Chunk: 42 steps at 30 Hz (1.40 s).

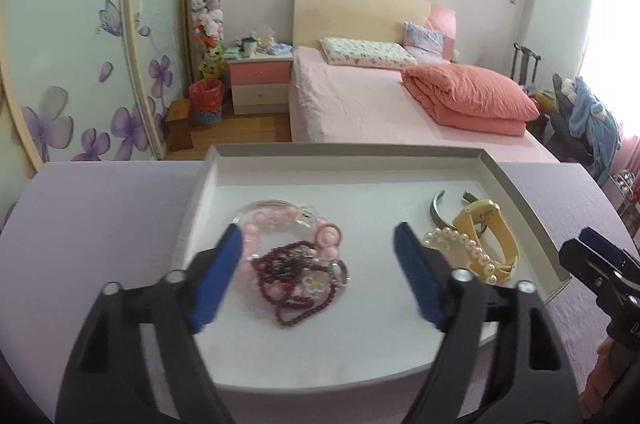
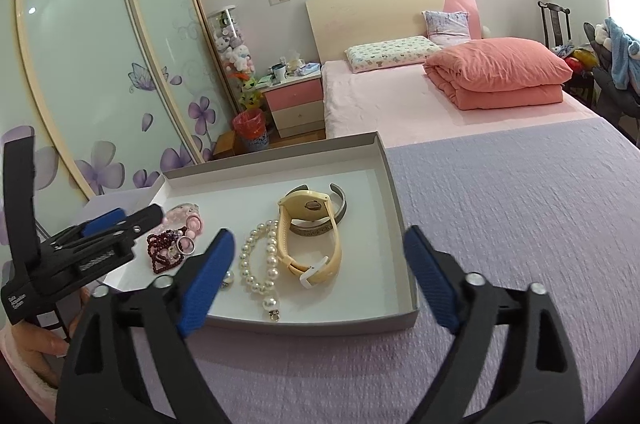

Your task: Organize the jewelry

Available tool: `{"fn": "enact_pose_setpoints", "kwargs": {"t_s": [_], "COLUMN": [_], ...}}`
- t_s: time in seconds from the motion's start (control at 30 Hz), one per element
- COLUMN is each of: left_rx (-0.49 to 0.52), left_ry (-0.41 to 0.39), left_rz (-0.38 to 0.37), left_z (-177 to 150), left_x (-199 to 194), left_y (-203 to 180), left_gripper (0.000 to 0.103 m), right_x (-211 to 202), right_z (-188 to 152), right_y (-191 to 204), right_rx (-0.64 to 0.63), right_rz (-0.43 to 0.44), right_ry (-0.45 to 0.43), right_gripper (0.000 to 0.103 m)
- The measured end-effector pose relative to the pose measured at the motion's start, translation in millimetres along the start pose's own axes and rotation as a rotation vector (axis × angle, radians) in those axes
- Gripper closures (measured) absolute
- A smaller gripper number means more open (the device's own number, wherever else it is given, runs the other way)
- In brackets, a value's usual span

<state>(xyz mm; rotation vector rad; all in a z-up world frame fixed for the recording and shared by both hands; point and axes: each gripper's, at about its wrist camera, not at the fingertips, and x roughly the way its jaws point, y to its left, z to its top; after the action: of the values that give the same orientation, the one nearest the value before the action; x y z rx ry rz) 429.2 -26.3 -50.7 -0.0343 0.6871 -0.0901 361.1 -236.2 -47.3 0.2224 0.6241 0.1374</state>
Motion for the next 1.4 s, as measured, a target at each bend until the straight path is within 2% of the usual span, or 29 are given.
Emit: {"fn": "enact_pose_setpoints", "kwargs": {"t_s": [0.1,0.17,0.37,0.47,0.53,0.83,1.17,1.4], "left_rx": [-0.019,-0.020,0.043,0.054,0.056,0.060,0.018,-0.007], "left_ry": [-0.028,-0.080,-0.189,-0.232,-0.252,-0.268,-0.287,-0.299], "left_rz": [0.022,0.048,0.102,0.110,0.113,0.127,0.101,0.087], "left_z": [0,-4,-21,-34,-43,-82,-107,-128], "left_x": [-14,-31,-86,-116,-133,-186,-225,-244], "left_y": [10,16,23,27,28,27,29,30], "left_gripper": [0.014,0.012,0.006,0.004,0.004,0.004,0.004,0.004], "right_x": [-6,-12,-34,-44,-52,-101,-137,-153], "right_z": [-1,-3,-10,-17,-22,-51,-80,-97], "right_y": [3,5,21,30,33,55,62,59], "right_rx": [0.006,0.011,-0.007,-0.011,-0.014,-0.060,-0.091,-0.043], "right_rz": [-0.001,-0.002,0.029,0.055,0.044,-0.051,-0.083,-0.083], "right_ry": [-0.019,-0.036,-0.057,-0.019,-0.017,-0.069,-0.111,-0.132], "right_gripper": [0.007,0.002,0.002,0.002,0.002,0.002,0.002,0.002]}}
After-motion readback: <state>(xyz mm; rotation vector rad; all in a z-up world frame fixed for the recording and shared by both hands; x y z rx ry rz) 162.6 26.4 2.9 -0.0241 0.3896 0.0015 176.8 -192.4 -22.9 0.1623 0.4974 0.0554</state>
